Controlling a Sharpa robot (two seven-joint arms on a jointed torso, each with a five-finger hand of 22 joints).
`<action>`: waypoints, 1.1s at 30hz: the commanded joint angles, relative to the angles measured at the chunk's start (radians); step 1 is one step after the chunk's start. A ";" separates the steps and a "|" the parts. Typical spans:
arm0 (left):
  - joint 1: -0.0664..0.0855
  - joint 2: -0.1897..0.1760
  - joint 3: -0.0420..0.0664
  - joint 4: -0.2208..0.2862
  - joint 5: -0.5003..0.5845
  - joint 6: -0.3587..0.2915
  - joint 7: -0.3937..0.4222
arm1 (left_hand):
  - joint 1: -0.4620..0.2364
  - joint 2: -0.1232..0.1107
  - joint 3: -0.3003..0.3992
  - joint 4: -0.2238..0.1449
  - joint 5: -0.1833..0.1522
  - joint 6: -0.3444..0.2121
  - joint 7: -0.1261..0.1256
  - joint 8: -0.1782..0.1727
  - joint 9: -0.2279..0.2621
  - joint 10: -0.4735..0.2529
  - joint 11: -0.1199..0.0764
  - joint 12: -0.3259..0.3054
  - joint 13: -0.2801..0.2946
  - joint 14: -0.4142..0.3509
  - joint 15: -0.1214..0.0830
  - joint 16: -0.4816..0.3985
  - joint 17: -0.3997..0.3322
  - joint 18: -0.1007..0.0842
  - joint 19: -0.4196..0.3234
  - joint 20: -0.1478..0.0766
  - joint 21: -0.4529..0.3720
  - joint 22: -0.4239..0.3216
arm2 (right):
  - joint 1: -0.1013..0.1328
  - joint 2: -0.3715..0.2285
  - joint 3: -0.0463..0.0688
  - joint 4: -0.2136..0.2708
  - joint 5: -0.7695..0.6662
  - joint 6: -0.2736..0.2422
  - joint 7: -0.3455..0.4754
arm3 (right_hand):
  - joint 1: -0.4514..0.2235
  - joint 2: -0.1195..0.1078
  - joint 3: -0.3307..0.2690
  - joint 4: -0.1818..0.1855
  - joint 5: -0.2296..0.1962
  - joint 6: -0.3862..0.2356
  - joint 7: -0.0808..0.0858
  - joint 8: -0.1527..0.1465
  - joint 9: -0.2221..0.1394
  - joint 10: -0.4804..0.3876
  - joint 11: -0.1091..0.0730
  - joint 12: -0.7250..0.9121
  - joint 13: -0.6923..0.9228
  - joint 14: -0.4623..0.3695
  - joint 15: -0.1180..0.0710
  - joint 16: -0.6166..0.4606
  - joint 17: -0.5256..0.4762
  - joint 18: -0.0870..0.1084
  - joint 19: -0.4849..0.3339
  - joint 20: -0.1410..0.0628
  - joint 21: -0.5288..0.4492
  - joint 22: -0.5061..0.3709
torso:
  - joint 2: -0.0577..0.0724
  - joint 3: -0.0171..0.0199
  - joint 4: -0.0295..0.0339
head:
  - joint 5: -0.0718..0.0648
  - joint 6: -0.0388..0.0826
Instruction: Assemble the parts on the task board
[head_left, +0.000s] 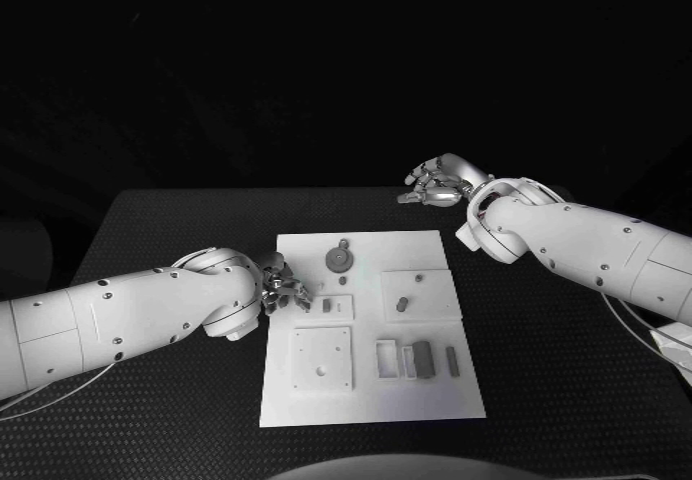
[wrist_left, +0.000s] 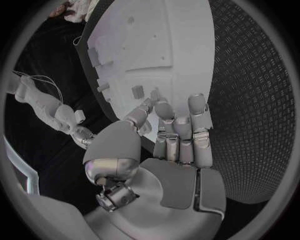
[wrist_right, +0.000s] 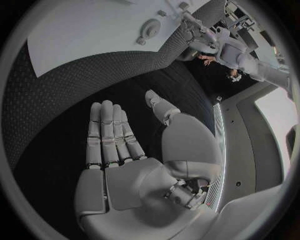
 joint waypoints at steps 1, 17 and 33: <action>-0.002 0.002 -0.001 0.002 -0.021 0.026 -0.001 | 0.011 0.016 0.022 -0.014 0.004 0.012 0.006 0.058 0.066 0.005 0.000 0.004 -0.001 0.017 -0.022 0.006 -0.002 -0.006 0.001 -0.016 0.004 0.023 | 0.000 0.002 0.000 0.000 0.026 0.009 0.026 | -0.003 -0.001 -0.003 -0.007 0.001 -0.008 0.034 0.007 -0.002 0.012 -0.001 -0.016 -0.029 0.009 0.004 -0.023 -0.006 -0.007 -0.001 0.005 -0.012 -0.006 | 0.000 -0.0002 -0.0002 | -0.001 -0.001; -0.003 -0.003 -0.001 0.011 -0.031 0.030 -0.007 | 0.010 0.012 0.023 -0.015 0.004 0.012 0.006 0.057 0.066 0.005 0.000 0.004 -0.001 0.017 -0.022 0.005 -0.002 -0.006 0.001 -0.016 0.004 0.023 | 0.000 0.002 0.000 -0.001 0.038 0.027 0.031 | 0.003 0.006 -0.010 -0.013 0.000 -0.025 0.037 0.025 -0.015 0.016 0.026 -0.131 -0.187 -0.011 0.059 -0.243 -0.095 -0.029 -0.109 0.041 -0.141 -0.049 | 0.000 0.0001 0.0006 | 0.000 -0.004; -0.004 -0.004 -0.001 0.012 -0.035 0.033 -0.009 | 0.005 0.002 0.023 -0.011 0.003 0.010 0.007 0.055 0.065 0.004 0.001 0.003 -0.001 0.017 -0.022 0.004 -0.002 -0.006 0.001 -0.017 0.005 0.022 | 0.000 0.002 0.000 -0.002 0.040 0.026 0.031 | 0.005 0.005 -0.013 -0.013 0.001 -0.028 0.038 0.028 -0.018 0.024 0.026 -0.140 -0.209 -0.005 0.061 -0.266 -0.097 -0.029 -0.112 0.044 -0.151 -0.049 | 0.001 0.0000 0.0001 | 0.001 -0.006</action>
